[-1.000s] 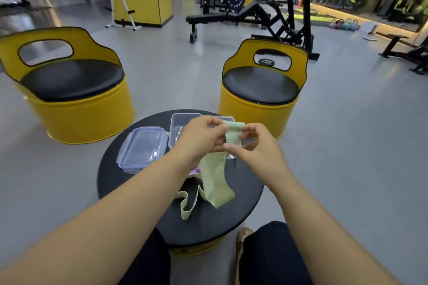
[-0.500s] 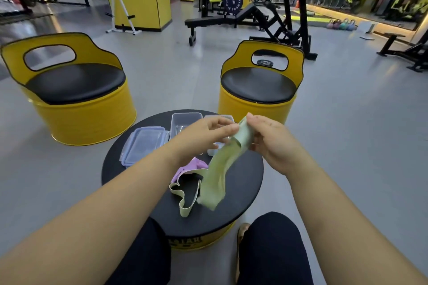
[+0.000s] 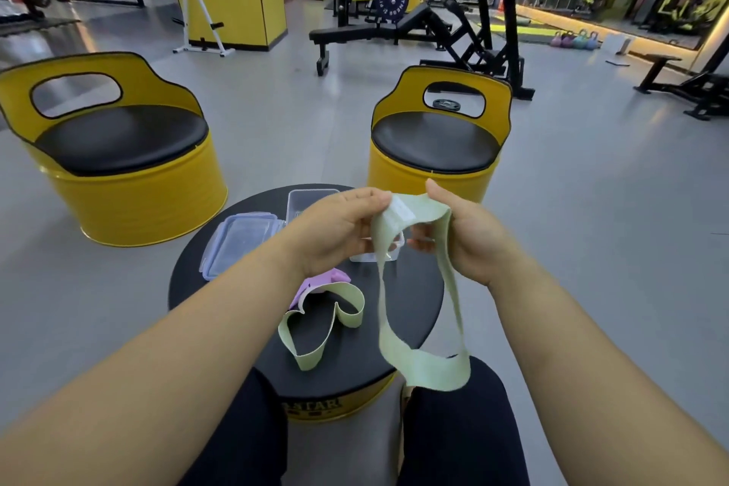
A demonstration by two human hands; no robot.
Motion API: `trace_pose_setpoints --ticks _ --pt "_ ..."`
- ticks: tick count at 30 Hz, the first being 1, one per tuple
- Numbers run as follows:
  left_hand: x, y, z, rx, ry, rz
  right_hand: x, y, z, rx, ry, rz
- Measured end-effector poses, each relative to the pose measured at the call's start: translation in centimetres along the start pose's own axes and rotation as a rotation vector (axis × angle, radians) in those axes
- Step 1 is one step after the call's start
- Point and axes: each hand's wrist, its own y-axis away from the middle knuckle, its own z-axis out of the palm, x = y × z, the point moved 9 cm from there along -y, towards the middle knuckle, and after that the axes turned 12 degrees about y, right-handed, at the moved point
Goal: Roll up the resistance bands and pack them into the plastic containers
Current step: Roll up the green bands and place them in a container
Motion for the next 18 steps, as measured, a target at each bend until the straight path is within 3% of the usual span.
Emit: trace_pose_setpoints --ticks 3,7,11,14,18 --pt "0.0 0.0 0.0 0.041 -0.019 0.025 1.2 0.1 -1.2 0.142 0.201 -0.010" --pt "-0.3 0.2 0.2 0.060 -0.236 0.060 2.0 0.8 -1.2 0.138 0.047 -0.030" --pt "-0.7 0.4 -0.4 0.087 -0.373 0.106 1.5 0.9 -1.4 0.164 0.205 -0.086" --pt "-0.6 0.7 -1.5 0.155 -0.445 0.094 0.7 0.8 -1.8 0.241 0.171 -0.117" --pt "-0.6 1.0 -2.8 0.244 -0.513 0.118 -1.1 0.4 -1.0 0.201 0.192 -0.168"
